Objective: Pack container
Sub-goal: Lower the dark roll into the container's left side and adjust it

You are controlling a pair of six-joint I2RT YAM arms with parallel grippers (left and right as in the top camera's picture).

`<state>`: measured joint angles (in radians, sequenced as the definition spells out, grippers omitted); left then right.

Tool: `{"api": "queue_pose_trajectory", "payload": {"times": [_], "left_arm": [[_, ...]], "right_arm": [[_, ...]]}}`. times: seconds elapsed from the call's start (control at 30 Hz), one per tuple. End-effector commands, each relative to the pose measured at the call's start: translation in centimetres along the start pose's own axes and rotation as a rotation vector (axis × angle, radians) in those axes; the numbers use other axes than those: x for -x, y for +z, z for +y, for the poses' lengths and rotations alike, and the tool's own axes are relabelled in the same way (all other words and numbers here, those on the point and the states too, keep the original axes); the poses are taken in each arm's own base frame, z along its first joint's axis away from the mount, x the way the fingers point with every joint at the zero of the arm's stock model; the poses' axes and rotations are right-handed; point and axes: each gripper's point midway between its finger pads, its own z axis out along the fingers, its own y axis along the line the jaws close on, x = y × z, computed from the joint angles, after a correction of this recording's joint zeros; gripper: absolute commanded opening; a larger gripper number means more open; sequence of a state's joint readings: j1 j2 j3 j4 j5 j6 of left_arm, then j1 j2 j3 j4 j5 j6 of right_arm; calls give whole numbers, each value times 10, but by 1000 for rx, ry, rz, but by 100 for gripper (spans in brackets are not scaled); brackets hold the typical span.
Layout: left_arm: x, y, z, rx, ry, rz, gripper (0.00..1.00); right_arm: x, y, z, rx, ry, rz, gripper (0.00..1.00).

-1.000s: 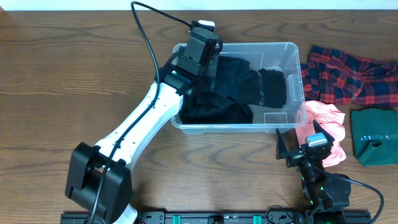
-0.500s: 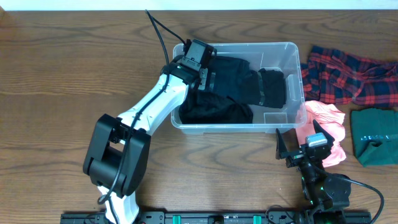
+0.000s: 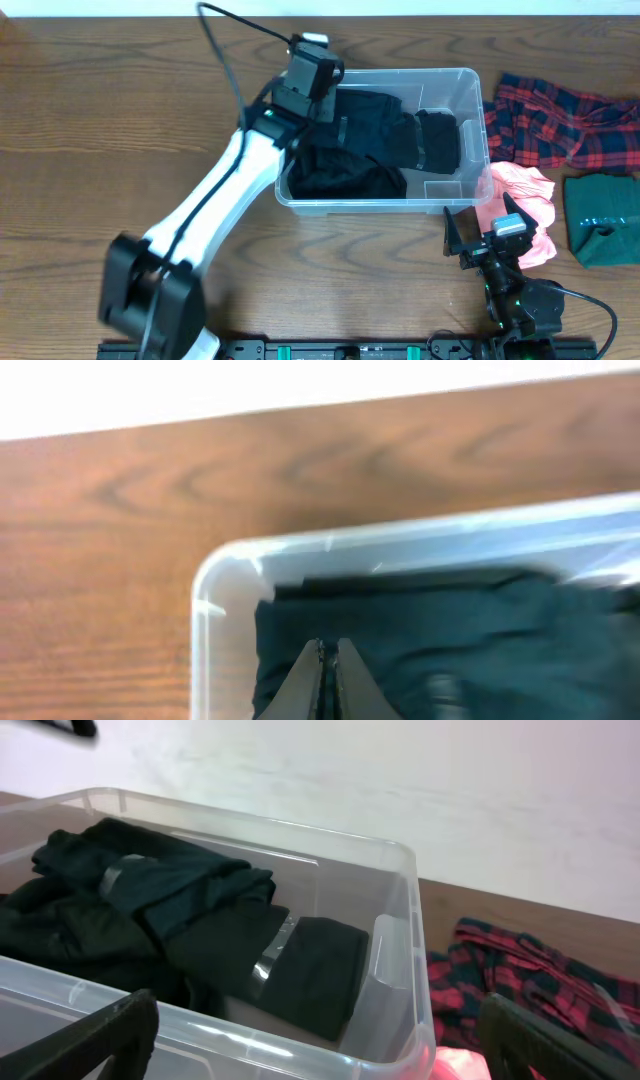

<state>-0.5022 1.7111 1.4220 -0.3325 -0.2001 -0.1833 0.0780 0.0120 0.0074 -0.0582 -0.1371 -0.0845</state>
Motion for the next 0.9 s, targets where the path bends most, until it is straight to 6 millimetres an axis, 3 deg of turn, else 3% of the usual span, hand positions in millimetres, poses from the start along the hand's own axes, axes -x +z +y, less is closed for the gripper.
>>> {"api": "queue_pose_trajectory", "payload": {"times": [0.0,0.2,0.3,0.37,0.53,0.67,0.87], "left_arm": [[2,-12,-24,-99,5,-3,6],[-24,5,-41,-121,39,69,6],[-52,20,-42,-105,64,154,6],[-82,31,-39,-78,75,256,6],[-121,36,-31,-40,84,397,6],[-121,33,-30,-40,86,403,6],[-78,14,-45,-106,56,260,6]], "right_arm": [[-1,0,-3,-16,-9,1,99],[-1,0,-3,-16,-9,1,99],[-1,0,-3,-16,-9,1,99],[-1,0,-3,-16,-9,1,99],[-1,0,-3,-16,-9,1,99],[-1,0,-3,-16,-9,1,99],[-1,0,-3,-16,-9,1,99]]}}
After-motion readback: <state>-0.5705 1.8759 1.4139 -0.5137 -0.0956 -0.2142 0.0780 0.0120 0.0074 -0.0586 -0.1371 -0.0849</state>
